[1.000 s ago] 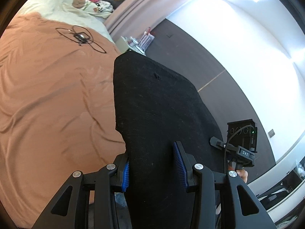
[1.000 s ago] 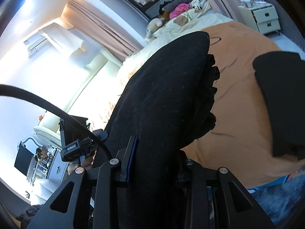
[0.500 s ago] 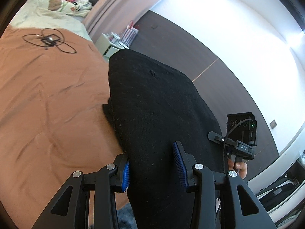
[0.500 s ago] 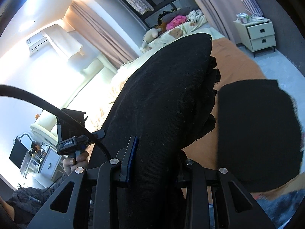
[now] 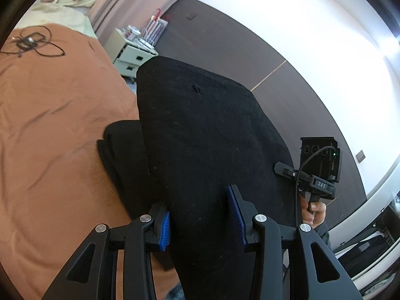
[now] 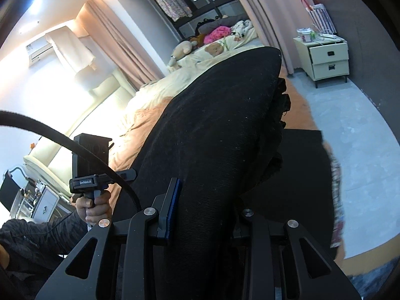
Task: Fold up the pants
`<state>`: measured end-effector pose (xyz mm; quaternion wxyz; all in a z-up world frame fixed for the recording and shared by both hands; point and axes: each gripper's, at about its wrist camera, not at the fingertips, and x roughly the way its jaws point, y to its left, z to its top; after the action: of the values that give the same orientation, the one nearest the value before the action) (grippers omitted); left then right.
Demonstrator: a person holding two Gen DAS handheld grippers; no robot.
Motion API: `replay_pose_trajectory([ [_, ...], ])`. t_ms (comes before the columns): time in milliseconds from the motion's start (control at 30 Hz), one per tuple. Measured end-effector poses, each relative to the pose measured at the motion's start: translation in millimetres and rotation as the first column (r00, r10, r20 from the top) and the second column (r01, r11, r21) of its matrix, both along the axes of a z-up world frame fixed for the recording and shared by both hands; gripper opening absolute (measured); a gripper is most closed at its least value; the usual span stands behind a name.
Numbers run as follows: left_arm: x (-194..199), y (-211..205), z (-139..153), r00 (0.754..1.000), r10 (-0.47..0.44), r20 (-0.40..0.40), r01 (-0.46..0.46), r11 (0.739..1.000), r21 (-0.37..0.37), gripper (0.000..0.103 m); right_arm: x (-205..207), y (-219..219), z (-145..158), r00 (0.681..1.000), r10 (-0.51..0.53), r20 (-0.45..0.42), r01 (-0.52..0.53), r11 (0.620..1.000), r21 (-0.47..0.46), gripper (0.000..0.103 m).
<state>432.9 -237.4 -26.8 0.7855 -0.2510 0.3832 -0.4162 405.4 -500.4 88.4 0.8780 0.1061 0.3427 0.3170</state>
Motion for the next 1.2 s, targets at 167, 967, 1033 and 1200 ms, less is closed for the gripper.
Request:
replay_pose_trajectory([
  [167, 3.3, -19.3, -5.0, 0.999, -0.032, 0.002, 0.032, 0.999, -0.005, 0.043, 8.2, -13.8, -2.2, 0.999, -0.026, -0.034, 0.026, 1.000, 0.001, 0.028],
  [967, -31.1, -9.8, -40.5, 0.997, -0.046, -0.067, 0.052, 0.994, 0.091, 0.049, 43.1, -38.0, -2.0, 0.879, -0.441, -0.180, 0.396, 0.887, -0.238, 0.054],
  [1033, -33.2, -0.4, -33.2, 0.998, -0.038, -0.053, 0.044, 0.994, 0.100, 0.049, 22.4, -31.8, 16.1, 0.882, -0.458, -0.107, 0.425, 0.873, -0.238, 0.054],
  [1200, -45.0, 17.7, -11.9, 1.000, -0.011, -0.023, 0.014, 0.992, 0.126, 0.049, -21.6, -2.1, 52.9, 0.899, -0.437, -0.006, 0.419, 0.867, -0.269, 0.054],
])
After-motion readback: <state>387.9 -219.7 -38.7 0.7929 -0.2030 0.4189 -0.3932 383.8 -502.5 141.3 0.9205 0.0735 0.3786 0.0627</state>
